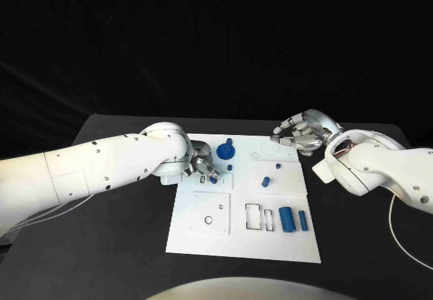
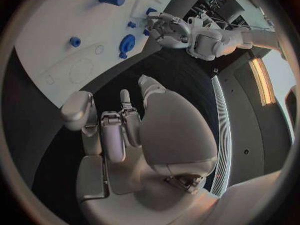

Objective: Assemble the parts on the task board

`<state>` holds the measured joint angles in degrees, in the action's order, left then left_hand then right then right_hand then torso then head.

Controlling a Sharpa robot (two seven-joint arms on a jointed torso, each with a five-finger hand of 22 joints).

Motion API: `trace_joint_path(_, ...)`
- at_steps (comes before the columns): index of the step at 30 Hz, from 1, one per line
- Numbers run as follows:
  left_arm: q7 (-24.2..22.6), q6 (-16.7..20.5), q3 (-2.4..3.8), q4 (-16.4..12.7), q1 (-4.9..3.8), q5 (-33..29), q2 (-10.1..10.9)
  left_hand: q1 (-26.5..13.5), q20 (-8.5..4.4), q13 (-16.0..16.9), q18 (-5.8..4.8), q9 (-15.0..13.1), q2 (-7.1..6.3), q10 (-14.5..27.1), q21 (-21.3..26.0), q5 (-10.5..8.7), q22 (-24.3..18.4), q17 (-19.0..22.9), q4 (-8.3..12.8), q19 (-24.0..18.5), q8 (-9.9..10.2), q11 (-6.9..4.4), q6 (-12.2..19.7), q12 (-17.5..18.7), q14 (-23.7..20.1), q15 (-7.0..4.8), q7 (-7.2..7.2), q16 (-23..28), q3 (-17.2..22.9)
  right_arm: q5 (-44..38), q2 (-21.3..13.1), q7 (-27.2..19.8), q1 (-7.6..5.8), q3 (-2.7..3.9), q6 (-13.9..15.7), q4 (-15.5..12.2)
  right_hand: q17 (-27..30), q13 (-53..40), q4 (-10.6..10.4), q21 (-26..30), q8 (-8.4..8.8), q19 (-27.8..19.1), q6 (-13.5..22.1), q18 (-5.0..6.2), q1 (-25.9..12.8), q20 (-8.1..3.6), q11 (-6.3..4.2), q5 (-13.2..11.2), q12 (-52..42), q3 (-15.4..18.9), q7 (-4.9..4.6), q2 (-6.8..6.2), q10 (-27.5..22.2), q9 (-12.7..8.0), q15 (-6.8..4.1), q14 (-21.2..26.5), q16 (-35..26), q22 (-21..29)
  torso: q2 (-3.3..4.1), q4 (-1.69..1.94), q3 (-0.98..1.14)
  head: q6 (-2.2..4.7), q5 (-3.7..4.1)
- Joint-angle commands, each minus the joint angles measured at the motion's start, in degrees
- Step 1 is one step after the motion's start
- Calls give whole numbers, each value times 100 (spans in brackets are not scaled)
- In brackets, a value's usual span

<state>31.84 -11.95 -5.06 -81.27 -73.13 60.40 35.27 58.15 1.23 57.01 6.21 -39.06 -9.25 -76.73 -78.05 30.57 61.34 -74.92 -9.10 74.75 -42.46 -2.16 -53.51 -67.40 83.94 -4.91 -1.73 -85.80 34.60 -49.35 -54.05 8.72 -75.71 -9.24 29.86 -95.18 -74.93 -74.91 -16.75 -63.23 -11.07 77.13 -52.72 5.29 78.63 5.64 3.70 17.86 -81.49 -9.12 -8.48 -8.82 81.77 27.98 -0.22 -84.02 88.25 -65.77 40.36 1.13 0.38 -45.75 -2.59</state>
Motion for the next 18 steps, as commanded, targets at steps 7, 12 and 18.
trace_joint_path(7,2,-116,-7,-12,12,-16,-14,-66,4,27,-68,5,-22,-35,25,-19,8,-713,-69,54,44,-10,-41,-41,402,-28,11,-31,-129,-15,-4,-42,4,-1,1,-15,-876,-495,7,34,-27,-12,39,110,-52,-24,-2,-8,32,-30,4,8,-20,7,-30,-454,-39,9,-1,3,0,-7,1)
trace_joint_path(12,5,-108,-7,-10,12,-15,-13,-71,3,35,-69,6,-23,-38,24,-21,12,-710,-106,57,51,-10,-50,-44,401,-29,11,-29,-172,-15,-5,-43,4,-1,6,-16,-876,-495,7,34,-27,-12,39,110,-52,-24,-2,-8,32,-30,4,8,-20,7,-30,-454,-39,9,-4,3,-1,-2,2)
trace_joint_path(18,8,-100,-7,-9,12,-15,-11,-116,2,60,-71,12,-78,-44,30,-231,14,-713,-337,63,93,-12,-94,-48,402,-29,14,-30,-526,-14,-2,-49,4,-1,6,-12,-871,-496,9,38,-32,-12,47,109,-61,-23,-2,-8,31,-34,3,12,-20,9,-30,-452,-42,9,-1,2,-1,-2,6)
